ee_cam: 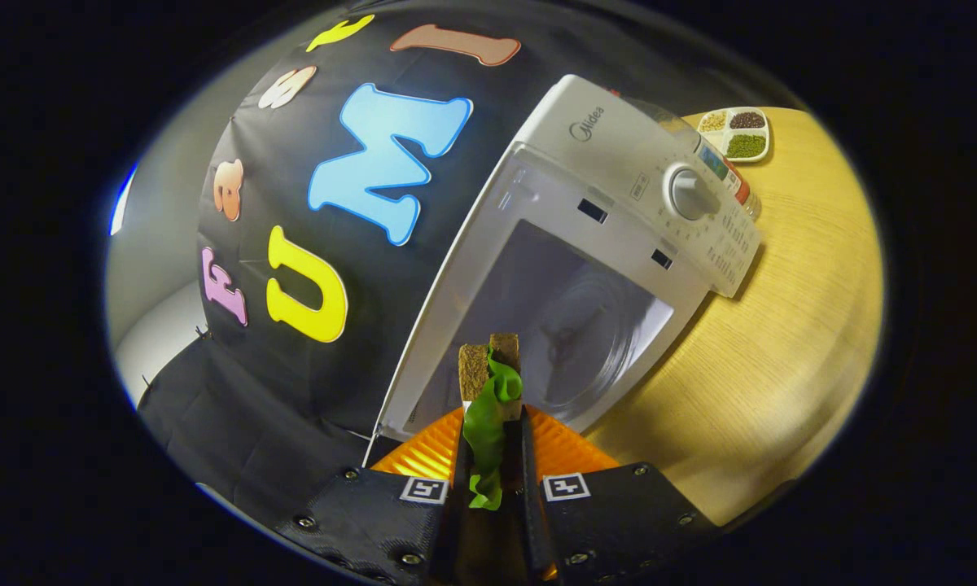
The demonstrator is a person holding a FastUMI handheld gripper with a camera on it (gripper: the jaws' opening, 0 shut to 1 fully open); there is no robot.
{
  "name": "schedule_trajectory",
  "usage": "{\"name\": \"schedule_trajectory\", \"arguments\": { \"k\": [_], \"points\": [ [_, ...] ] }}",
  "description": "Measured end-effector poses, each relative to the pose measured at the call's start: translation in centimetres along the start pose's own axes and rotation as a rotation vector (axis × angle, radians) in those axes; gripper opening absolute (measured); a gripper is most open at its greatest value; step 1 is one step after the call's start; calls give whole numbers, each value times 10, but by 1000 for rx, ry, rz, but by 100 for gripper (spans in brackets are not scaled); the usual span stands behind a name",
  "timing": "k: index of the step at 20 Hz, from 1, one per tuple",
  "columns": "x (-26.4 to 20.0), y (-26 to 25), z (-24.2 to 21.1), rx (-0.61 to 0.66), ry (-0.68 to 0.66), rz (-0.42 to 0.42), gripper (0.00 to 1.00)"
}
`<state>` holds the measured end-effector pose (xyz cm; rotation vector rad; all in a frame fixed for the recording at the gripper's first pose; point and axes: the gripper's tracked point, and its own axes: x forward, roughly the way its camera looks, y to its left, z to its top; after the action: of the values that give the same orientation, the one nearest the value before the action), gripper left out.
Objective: Open the microwave, put the food inside, and close the microwave door.
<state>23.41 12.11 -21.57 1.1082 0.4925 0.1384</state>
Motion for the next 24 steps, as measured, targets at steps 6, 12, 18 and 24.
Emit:
{"name": "schedule_trajectory", "arguments": {
  "k": [6, 12, 18, 24],
  "points": [
    [54, -14, 0, -17, -44, -27, 28],
    [84, -35, 2, -79, -74, -89, 28],
    [89, -58, 9, -170, -67, -177, 40],
    [65, -67, 20, -345, -74, -259, 97]
  ]
}}
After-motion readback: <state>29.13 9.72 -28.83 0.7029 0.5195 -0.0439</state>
